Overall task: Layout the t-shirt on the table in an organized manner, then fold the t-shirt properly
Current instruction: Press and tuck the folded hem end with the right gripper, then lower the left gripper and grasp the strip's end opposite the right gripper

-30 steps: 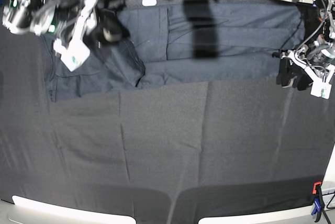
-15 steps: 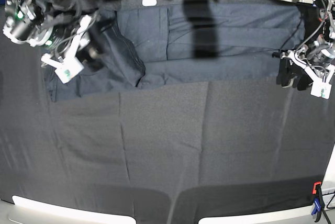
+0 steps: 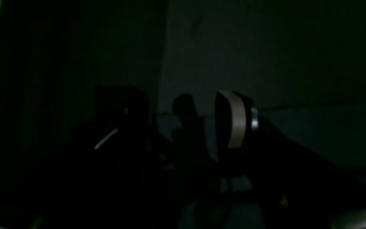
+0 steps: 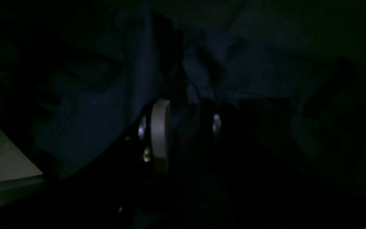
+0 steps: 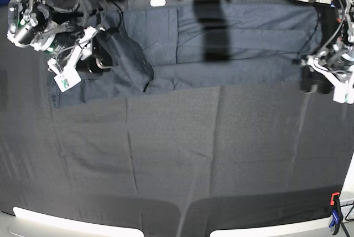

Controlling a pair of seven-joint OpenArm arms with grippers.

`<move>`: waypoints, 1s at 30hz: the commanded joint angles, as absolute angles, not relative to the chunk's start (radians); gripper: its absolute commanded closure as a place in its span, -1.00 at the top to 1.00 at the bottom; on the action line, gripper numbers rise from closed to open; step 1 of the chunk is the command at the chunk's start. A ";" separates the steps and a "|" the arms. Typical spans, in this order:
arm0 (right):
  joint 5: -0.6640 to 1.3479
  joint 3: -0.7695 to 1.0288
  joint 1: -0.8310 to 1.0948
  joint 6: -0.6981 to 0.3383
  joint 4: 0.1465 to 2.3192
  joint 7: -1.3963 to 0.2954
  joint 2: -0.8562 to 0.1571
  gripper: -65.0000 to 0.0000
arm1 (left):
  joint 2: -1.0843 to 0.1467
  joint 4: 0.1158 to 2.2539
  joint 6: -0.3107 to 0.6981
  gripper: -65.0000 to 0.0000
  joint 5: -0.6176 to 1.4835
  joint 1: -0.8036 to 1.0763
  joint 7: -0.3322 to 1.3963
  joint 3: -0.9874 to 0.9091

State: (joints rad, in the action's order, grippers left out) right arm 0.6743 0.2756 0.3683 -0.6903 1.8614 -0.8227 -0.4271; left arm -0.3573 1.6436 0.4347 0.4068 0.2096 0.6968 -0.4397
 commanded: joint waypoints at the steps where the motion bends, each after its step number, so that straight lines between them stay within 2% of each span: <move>1: 0.691 0.281 0.363 -0.698 1.880 -0.801 -0.440 -0.49 | -0.371 1.662 0.434 -0.04 0.420 0.203 0.701 -0.447; 7: 0.677 0.281 0.363 -0.698 1.880 -0.801 -0.441 -0.49 | -0.359 1.662 0.443 -0.04 0.466 0.282 0.660 -0.517; 12: 0.665 0.281 0.359 -0.698 1.880 -0.800 -0.441 -0.49 | -0.298 1.662 0.569 -0.04 0.630 0.363 0.642 -0.703; 15: 0.666 0.281 0.347 -0.698 1.880 -0.800 -0.441 -0.49 | -0.259 1.660 0.606 -0.04 0.667 0.379 0.636 -0.767; 30: 0.737 0.281 0.333 -0.698 1.880 -0.854 -0.440 -0.49 | -0.256 1.399 0.698 -0.04 0.785 0.276 0.710 -0.762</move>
